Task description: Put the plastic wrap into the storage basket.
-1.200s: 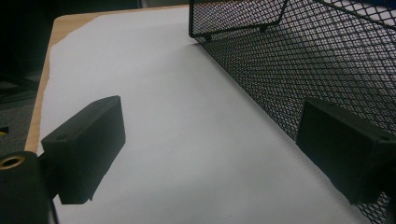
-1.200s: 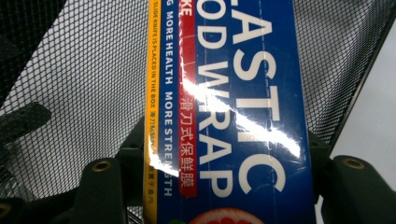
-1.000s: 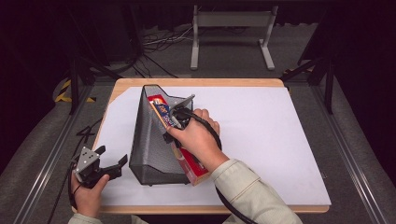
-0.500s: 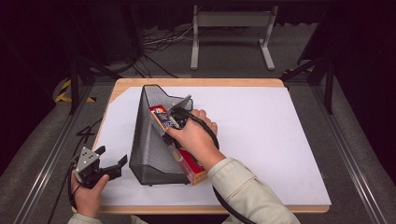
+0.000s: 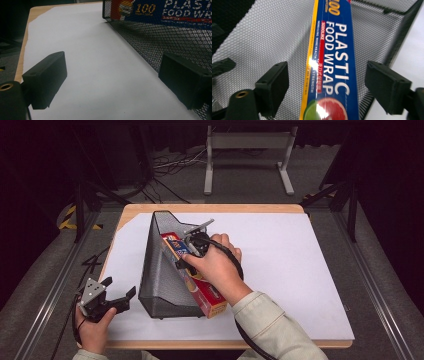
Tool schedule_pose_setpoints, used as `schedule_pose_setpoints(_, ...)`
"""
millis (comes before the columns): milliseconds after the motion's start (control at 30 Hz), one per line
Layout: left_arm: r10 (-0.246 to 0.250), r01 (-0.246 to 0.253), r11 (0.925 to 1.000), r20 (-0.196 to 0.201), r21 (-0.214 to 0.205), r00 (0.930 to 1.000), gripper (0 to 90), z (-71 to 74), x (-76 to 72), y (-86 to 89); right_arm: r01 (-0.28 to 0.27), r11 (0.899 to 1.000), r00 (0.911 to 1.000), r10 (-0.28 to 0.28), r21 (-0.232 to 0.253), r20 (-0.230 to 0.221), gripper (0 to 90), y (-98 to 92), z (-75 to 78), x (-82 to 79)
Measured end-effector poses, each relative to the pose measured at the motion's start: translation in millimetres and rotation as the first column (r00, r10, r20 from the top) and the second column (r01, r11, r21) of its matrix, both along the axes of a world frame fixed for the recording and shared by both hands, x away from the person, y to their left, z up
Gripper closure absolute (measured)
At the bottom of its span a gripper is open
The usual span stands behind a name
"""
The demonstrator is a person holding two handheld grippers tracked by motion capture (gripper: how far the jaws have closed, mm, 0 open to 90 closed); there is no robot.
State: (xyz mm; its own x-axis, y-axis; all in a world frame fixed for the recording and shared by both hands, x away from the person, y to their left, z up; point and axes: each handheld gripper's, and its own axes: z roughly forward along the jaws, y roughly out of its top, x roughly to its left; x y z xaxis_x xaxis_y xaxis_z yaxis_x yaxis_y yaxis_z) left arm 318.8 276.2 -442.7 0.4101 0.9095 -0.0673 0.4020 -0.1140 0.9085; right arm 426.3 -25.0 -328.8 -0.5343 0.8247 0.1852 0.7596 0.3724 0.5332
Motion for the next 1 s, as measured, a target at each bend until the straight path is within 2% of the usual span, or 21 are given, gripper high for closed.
schedule_pose_setpoints(67, 0.002, -0.002, 1.0000, 0.000, 0.000, 1.0000, 9.2, -0.4, -0.1, 0.3, -0.027, 0.999, 0.9980, 0.025, 0.036, 0.058, 19.9, -5.7, 10.9, -5.7)
schedule_pose_setpoints(133, 0.001, -0.001, 1.0000, 0.000, -0.002, 1.0000, 9.2, -0.1, -0.4, 0.6, -0.031, 0.999, 0.9970, 0.028, 0.041, 0.072, 19.9, -7.4, 13.4, -7.2)
schedule_pose_setpoints(167, 0.001, -0.001, 1.0000, 0.000, -0.001, 1.0000, 9.2, 0.0, -0.6, 0.5, -0.053, 0.997, 0.9910, 0.046, 0.057, 0.126, 19.3, -13.0, 19.9, -11.0)
schedule_pose_setpoints(233, 0.003, -0.003, 1.0000, 0.002, -0.003, 1.0000, 9.2, 0.4, -0.8, 0.6, -0.067, 0.996, 0.9883, 0.058, 0.058, 0.141, 19.2, -15.8, 22.6, -12.6)
schedule_pose_setpoints(300, 0.001, -0.001, 1.0000, 0.001, 0.003, 1.0000, 9.2, 0.6, -0.5, 0.9, -0.111, 0.992, 0.9784, 0.099, 0.058, 0.181, 16.6, -25.3, 29.2, -18.5)
schedule_pose_setpoints(333, 0.001, -0.001, 1.0000, 0.001, 0.003, 1.0000, 9.2, 0.6, -0.5, 0.9, -0.111, 0.992, 0.9784, 0.099, 0.058, 0.181, 16.6, -25.3, 29.2, -18.5)
schedule_pose_setpoints(367, 0.003, -0.003, 1.0000, 0.000, -0.001, 1.0000, 9.2, 0.3, -0.4, 0.6, -0.126, 0.990, 0.9725, 0.110, 0.063, 0.205, 16.5, -33.5, 33.3, -22.1)
schedule_pose_setpoints(400, 0.003, -0.003, 1.0000, 0.000, -0.001, 1.0000, 9.2, 0.2, -0.3, 0.5, -0.126, 0.990, 0.9725, 0.110, 0.063, 0.205, 16.5, -33.5, 33.3, -22.1)
schedule_pose_setpoints(433, 0.004, -0.004, 1.0000, -0.001, 0.000, 1.0000, 9.2, 0.1, 0.0, 0.3, -0.144, 0.987, 0.9648, 0.123, 0.075, 0.232, 16.5, -42.7, 37.3, -25.0)
schedule_pose_setpoints(467, 0.004, -0.004, 1.0000, -0.001, 0.000, 1.0000, 9.2, 0.1, 0.0, 0.3, -0.144, 0.987, 0.9648, 0.123, 0.075, 0.232, 16.5, -42.7, 37.3, -25.0)
schedule_pose_setpoints(567, 0.002, -0.002, 1.0000, -0.002, 0.002, 1.0000, 9.2, 0.0, 0.4, 0.1, -0.168, 0.982, 0.9555, 0.139, 0.090, 0.260, 15.5, -56.6, 41.5, -27.5)
schedule_pose_setpoints(667, 0.003, -0.003, 1.0000, -0.001, 0.000, 1.0000, 9.2, -0.1, 0.8, 0.0, -0.176, 0.980, 0.9500, 0.145, 0.089, 0.276, 14.9, -73.2, 44.0, -30.1)
schedule_pose_setpoints(800, 0.001, -0.001, 1.0000, -0.003, 0.002, 1.0000, 9.2, 0.0, 1.1, -0.4, -0.154, 0.984, 0.9527, 0.124, 0.092, 0.277, 13.8, -93.7, 46.3, -33.6)
schedule_pose_setpoints(867, 0.001, -0.001, 1.0000, -0.001, 0.001, 1.0000, 9.2, 0.1, 1.1, -0.1, -0.139, 0.986, 0.9488, 0.107, 0.088, 0.297, 13.8, -108.2, 47.2, -36.0)
schedule_pose_setpoints(933, 0.002, -0.002, 1.0000, -0.001, -0.001, 1.0000, 9.2, 0.4, 0.9, 0.4, -0.136, 0.987, 0.9477, 0.104, 0.087, 0.302, 13.8, -112.9, 47.4, -36.9)
schedule_pose_setpoints(1000, 0.005, -0.005, 1.0000, 0.000, -0.001, 1.0000, 9.2, 0.7, 0.8, 1.1, -0.129, 0.988, 0.9449, 0.096, 0.087, 0.313, 13.7, -128.3, 46.3, -40.1)
